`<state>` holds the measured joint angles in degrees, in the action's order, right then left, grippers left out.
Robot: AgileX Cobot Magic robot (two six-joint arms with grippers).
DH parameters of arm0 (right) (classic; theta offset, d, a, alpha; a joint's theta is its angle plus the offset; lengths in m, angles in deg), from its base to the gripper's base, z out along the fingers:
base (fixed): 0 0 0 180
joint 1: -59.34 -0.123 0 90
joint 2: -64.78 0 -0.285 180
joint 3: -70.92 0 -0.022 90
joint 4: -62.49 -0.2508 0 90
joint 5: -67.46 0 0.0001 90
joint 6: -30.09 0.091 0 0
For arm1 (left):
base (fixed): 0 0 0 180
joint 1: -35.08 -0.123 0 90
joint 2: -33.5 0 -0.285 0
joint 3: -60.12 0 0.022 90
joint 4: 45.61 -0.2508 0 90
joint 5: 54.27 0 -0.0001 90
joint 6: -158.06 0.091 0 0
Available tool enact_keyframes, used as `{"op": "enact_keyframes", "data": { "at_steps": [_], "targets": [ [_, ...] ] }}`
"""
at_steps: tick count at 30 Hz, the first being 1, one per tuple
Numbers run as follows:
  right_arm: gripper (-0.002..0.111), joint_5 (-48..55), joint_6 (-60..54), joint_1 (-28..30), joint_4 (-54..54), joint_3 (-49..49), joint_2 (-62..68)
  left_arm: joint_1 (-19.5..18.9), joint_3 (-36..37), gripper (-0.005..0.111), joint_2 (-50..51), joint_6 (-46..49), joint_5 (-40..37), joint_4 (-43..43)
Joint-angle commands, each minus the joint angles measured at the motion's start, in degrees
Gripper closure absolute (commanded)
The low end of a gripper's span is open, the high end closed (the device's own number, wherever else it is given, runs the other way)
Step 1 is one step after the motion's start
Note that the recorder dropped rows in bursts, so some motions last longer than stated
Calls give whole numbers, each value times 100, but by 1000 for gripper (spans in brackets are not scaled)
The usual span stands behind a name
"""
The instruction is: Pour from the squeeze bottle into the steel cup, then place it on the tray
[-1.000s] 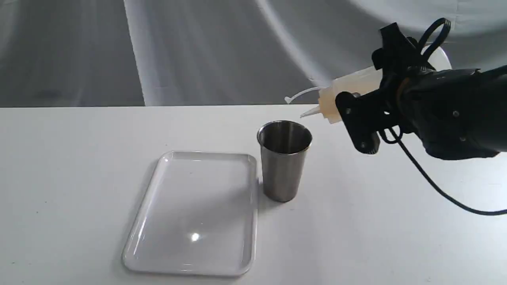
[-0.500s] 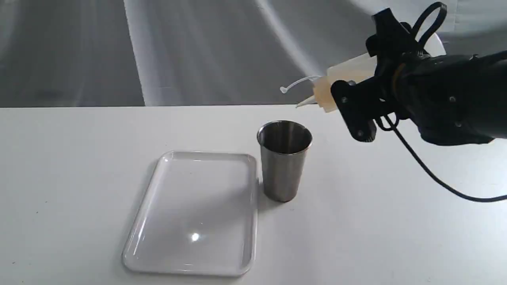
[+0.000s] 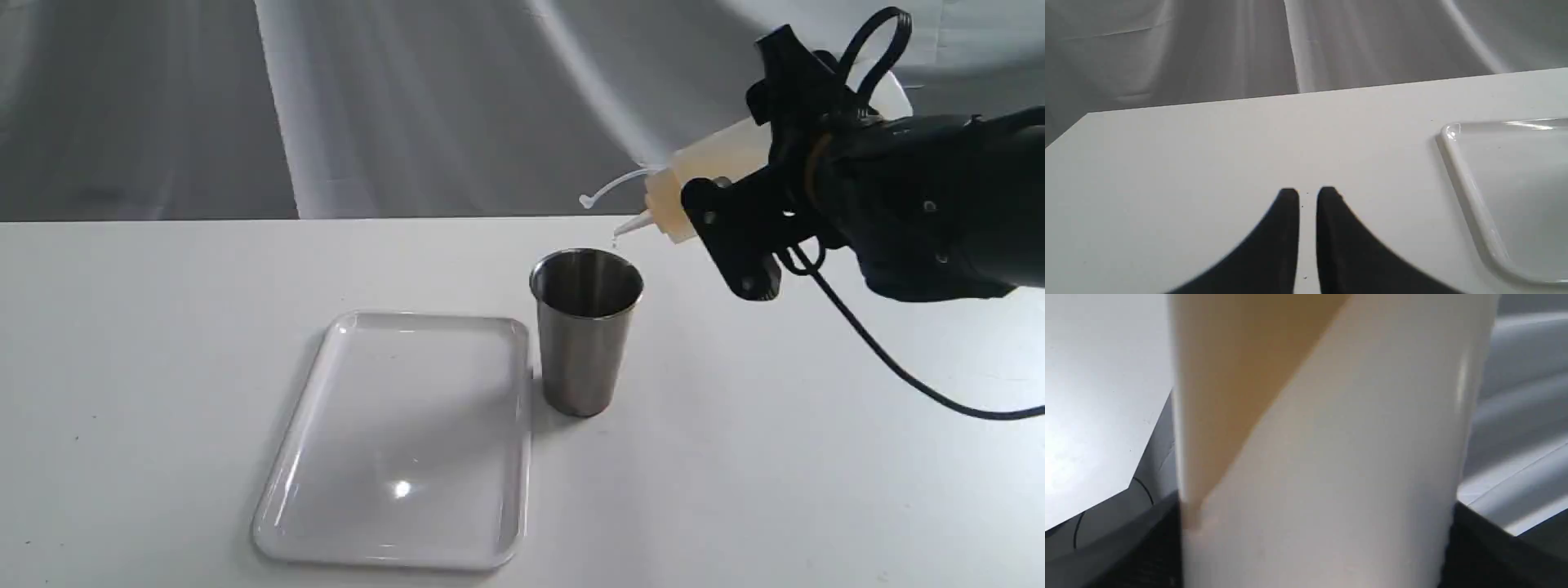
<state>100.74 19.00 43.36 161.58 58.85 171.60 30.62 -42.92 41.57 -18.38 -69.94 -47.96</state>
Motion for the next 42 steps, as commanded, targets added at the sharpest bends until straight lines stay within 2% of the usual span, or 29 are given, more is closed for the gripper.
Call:
{"op": "enact_keyframes", "data": {
  "at_steps": [1,13,25,32,42],
  "targets": [
    [108,1,2,8,86,62,-66,-16,25,98,-29,-9,45,2],
    [108,-36,241,8,86,62,-66,-16,25,98,-29,-9,45,2],
    [108,-15,2766,8,86,51,-66,-16,25,98,-29,-9,45,2],
    [108,-15,3598,8,86,-216,-66,-16,25,98,-29,-9,45,2],
    [108,-279,6539,8,86,-270,-66,-16,25,98,-29,-9,45,2]
  ]
}}
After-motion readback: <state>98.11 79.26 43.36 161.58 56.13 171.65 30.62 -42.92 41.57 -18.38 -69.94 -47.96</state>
